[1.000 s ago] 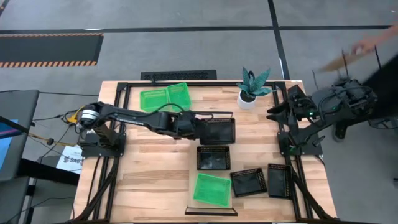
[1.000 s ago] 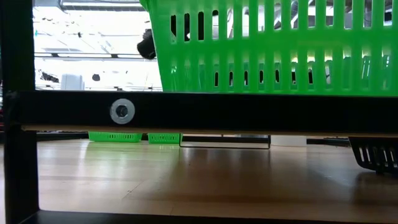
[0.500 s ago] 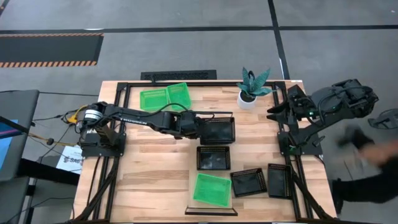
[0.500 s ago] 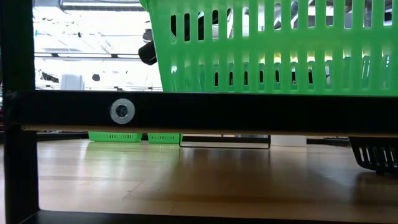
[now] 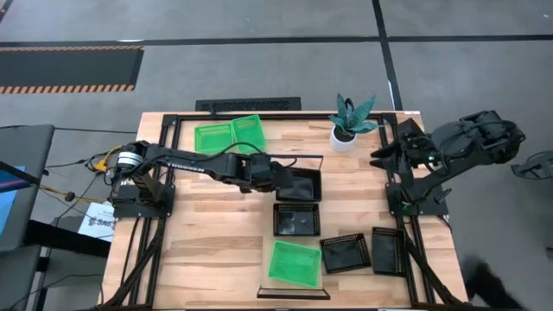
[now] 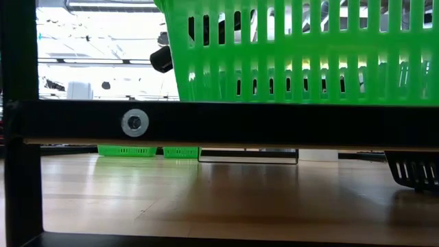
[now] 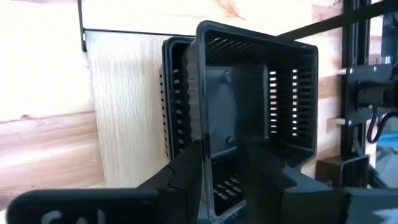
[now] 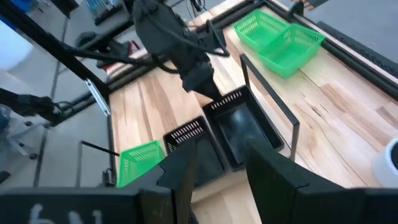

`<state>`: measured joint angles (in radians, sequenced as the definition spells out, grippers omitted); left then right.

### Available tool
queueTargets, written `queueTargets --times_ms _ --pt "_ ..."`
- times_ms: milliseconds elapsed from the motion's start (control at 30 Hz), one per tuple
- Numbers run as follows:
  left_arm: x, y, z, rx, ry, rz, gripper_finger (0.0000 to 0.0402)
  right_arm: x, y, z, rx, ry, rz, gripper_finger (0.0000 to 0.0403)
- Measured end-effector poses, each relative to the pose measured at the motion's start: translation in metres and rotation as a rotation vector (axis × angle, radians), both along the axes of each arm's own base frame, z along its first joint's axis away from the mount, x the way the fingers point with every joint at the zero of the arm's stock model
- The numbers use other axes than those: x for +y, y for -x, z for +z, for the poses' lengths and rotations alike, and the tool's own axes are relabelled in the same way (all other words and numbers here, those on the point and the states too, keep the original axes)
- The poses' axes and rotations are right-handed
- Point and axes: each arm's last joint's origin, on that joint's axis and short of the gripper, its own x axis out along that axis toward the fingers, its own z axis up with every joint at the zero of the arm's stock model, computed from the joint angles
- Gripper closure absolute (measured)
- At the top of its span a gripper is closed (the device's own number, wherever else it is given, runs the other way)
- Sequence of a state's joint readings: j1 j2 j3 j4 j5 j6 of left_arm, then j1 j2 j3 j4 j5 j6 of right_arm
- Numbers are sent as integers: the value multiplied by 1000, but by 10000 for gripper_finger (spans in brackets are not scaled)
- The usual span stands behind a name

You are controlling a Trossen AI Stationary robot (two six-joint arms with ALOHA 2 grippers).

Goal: Stack baskets on shelf by color
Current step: Stack the black bin on top of the black bins on the shelf, then stack the black bin on top of the black bin on the shelf

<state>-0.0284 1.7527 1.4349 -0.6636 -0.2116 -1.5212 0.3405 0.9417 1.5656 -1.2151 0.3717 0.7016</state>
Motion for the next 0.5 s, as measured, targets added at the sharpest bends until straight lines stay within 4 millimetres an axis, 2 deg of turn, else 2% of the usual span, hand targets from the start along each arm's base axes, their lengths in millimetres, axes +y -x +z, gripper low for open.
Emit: queueTargets --times_ms 67,167,333,500 --pt "4 0 0 9 -6 -41 307 2 -6 -7 50 9 -5 242" --pt "9 3 7 2 -14 -95 299 7 -17 -28 181 5 -16 242" --pt "12 11 32 -53 -47 -189 297 18 -38 -67 381 -12 -39 242" --pt "10 24 51 -86 -103 -267 298 33 -44 -98 497 4 7 242"
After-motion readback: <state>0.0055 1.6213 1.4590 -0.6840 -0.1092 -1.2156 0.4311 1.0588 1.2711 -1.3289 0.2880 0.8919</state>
